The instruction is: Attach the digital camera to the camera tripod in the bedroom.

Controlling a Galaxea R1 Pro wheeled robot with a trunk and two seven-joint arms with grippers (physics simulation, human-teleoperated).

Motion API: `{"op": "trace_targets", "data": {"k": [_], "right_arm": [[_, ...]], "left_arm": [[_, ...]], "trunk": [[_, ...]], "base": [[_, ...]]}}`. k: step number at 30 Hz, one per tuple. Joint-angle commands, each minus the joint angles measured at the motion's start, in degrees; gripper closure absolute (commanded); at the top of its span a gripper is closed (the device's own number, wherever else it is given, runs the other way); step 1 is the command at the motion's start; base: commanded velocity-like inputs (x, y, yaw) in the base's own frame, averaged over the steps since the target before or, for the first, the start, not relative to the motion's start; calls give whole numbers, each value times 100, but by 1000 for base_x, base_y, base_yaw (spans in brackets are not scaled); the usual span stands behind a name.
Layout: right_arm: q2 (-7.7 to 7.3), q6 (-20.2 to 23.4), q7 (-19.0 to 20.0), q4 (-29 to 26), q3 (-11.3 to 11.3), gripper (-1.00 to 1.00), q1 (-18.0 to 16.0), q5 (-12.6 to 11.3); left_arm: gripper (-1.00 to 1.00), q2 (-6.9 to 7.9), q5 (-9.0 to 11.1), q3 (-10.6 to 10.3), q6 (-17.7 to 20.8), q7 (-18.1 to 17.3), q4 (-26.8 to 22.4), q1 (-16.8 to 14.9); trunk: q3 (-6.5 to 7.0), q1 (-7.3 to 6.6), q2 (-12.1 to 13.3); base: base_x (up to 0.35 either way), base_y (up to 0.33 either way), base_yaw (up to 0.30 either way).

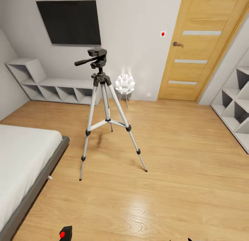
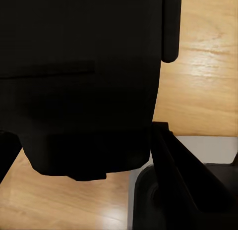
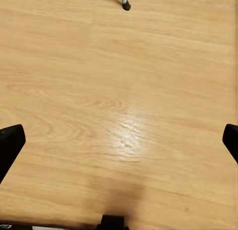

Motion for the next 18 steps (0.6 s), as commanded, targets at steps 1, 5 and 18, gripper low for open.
{"op": "trace_targets", "data": {"k": [1,5,18], "right_arm": [[1,-15,5,5,-15,-100,-3,-12],[10,-12,-110,5,-8,-100,-3,-12],[21,-12,-160,5,-9,-100,-3,-12]], "left_arm": [[100,-4,16,-48,-25,18,18,-7],[100,-12,17,-48,-25,18,18,-7],[100,-47,17,-48,-25,18,18,-7]], "trunk": [[15,-23,39],[86,-110,199],[320,-396,721]], "base": [[0,0,0],[0,0,0],[0,0,0]]}}
